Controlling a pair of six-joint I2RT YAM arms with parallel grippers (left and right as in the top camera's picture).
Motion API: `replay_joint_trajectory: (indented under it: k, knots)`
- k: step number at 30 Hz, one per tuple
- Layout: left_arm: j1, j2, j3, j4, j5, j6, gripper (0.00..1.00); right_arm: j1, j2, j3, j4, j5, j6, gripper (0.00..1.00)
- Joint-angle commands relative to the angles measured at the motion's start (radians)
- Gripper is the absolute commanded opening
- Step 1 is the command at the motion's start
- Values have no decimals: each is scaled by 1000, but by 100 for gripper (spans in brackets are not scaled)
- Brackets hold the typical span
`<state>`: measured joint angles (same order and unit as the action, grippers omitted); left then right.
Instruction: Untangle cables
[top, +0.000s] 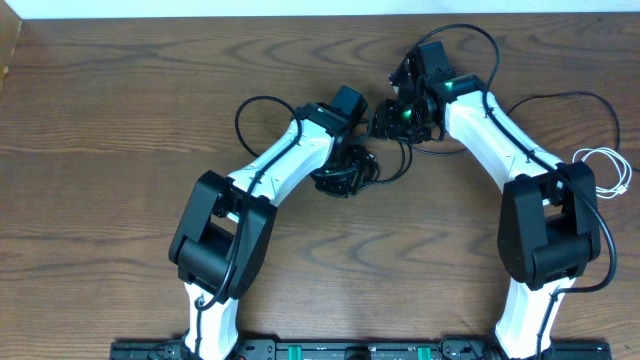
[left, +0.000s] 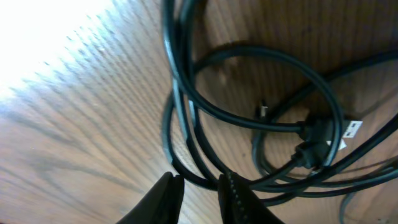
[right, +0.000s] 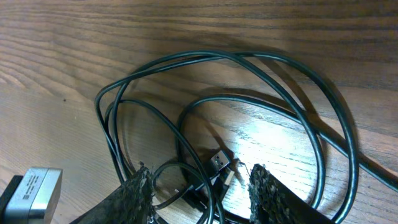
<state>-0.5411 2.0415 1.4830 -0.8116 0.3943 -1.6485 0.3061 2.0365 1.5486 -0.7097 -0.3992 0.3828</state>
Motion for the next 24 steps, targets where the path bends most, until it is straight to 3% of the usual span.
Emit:
replay_joint_trajectory:
  k: [1,4,6,11,14,16,24]
  knots:
    - [14,18,-8,6,-4,-10,20,6,11,-8,-1,5,-6,47]
    - [21,18,-8,2,10,-9,20,6,11,-7,-1,5,-6,47]
    - [21,18,-8,2,9,-9,31,6,11,-7,0,5,-6,47]
    - [19,18,-8,3,10,-10,45,6,11,-7,0,5,-6,47]
    - [18,18,-8,3,16,-10,41,6,11,-8,-1,5,-6,48]
    - [18,18,-8,3,30,-10,28,6,11,-7,-2,5,-6,47]
    - [18,18,-8,14,39,-11,27,6,11,-7,-8,5,-18,48]
